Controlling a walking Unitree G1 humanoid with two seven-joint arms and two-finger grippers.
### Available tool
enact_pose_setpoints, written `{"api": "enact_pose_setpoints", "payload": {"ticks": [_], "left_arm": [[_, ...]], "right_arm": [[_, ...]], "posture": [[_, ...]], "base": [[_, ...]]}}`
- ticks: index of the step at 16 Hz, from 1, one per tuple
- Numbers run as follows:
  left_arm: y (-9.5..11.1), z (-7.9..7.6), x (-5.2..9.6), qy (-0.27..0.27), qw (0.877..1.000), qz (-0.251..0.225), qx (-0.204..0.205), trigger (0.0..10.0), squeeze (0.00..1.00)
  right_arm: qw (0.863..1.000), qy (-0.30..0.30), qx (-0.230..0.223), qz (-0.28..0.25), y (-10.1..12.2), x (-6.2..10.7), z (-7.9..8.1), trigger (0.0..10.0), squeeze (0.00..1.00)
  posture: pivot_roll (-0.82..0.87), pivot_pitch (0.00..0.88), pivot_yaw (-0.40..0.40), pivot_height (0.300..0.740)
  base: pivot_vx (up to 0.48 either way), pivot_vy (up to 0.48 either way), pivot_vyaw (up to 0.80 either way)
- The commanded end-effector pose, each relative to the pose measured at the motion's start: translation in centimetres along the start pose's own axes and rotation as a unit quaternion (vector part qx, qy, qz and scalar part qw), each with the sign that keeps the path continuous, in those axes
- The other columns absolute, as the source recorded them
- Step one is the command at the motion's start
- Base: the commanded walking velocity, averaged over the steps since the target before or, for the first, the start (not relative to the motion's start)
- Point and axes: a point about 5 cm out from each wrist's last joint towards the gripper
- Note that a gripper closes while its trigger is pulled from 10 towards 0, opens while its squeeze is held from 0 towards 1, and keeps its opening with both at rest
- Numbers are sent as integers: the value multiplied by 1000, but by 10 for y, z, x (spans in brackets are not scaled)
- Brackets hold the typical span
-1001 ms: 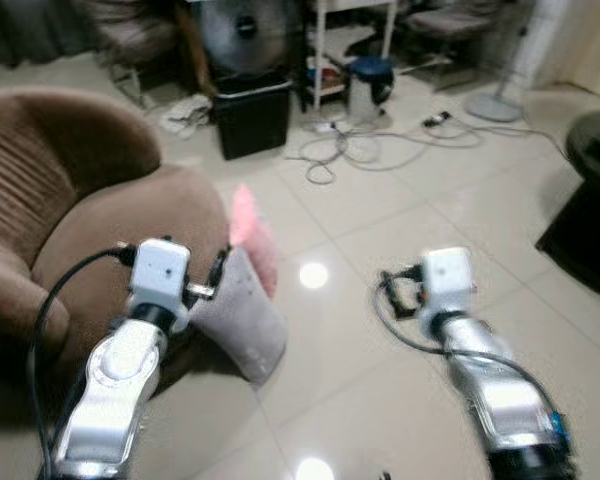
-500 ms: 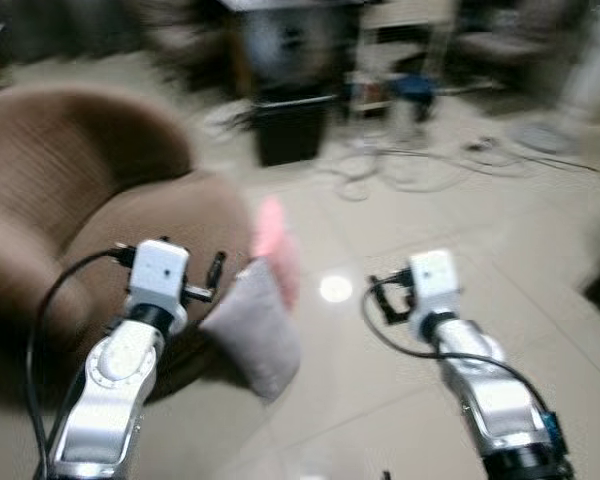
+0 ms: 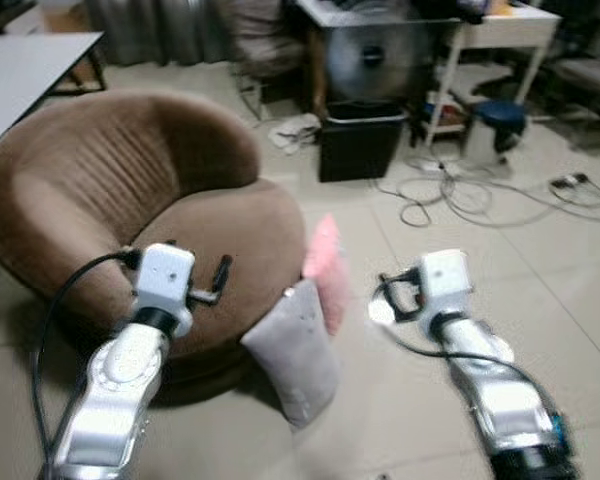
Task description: Move the pillow to the sofa from floor
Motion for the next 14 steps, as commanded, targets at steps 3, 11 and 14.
{"api": "enact_pose_setpoints", "payload": {"ticks": [3,11,14], "left_arm": [[6,-6,-2,-11,1000,-11,-1,10000,0],[5,-6,-2,-12,1000,-9,-1,10000,0],[5,-6,-2,-12,1000,-9,-2,10000,0]], "right_arm": [[1000,-13,0,-1,0,2,-11,10000,0],[1000,-11,-8,5,-2,3,-11,10000,0],[1000,-11,-11,6,-3,2,-11,10000,0]], "posture": [[100,0,12,740],[98,0,11,740],[98,0,11,740]], "base": [[336,0,0],[336,0,-70],[335,0,-752]]}}
Point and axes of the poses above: a point about 5 cm out from each wrist's last joint towards the gripper, its own x axis pointing back from the gripper into the wrist, its own y axis along the axis of the wrist's last joint, z = x × y, and after that the axes turned 1 degree about x, right-handed
